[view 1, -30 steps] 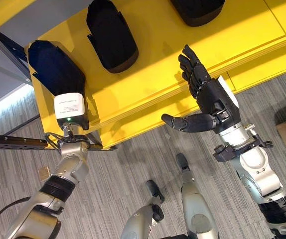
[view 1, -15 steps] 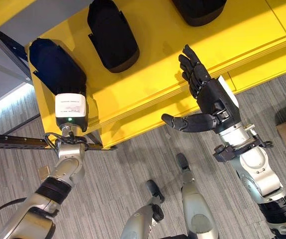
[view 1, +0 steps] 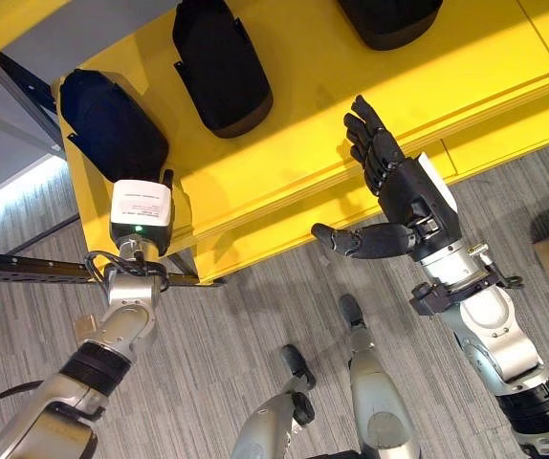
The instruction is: Move parts from the plastic box to the shelf.
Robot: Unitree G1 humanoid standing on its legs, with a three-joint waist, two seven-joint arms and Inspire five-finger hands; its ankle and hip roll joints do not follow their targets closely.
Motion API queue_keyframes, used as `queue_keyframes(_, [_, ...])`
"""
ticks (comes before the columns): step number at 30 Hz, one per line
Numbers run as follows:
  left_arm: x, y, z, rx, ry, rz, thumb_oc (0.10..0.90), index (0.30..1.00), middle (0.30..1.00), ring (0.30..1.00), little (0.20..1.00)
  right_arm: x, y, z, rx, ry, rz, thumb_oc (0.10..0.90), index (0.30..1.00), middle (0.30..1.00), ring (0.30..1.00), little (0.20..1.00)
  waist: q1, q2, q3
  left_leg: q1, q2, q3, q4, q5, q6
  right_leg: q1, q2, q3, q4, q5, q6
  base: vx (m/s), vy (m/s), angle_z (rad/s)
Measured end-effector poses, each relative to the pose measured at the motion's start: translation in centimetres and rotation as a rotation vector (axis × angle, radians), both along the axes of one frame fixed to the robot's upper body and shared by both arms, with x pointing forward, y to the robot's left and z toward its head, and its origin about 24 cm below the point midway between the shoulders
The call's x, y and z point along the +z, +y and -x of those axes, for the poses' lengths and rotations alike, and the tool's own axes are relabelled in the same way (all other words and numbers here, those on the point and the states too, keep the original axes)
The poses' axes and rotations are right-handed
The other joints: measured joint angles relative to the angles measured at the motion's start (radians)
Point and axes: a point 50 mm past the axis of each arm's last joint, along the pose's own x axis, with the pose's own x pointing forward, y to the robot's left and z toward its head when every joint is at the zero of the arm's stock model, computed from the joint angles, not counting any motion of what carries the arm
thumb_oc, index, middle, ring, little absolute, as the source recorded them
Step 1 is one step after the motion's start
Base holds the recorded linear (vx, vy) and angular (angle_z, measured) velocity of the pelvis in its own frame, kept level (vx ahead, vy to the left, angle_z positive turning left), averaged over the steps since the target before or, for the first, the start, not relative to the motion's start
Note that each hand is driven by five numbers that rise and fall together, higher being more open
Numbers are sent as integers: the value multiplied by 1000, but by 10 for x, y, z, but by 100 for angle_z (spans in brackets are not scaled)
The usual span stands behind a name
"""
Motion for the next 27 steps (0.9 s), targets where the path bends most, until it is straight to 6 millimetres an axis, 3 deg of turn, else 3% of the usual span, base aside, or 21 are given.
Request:
queue_keyframes(19, [3,-1,2,26,72,-124,900,1000,1000,1000,1000,0,0,0,1,0,1,900,1000,1000,1000,1000,8,0,0,0,0,-1,-1,0,0,1,0,-1,-1,0,0,0,0,0])
queue_keyframes(27, [-9,7,5,71,156,-189,900,1000,1000,1000,1000,0,0,0,3,1,4,900,1000,1000,1000,1000,6,1,0,1,-1,-1,5,0,0,2,-1,-2,3,0,0,0,0,0])
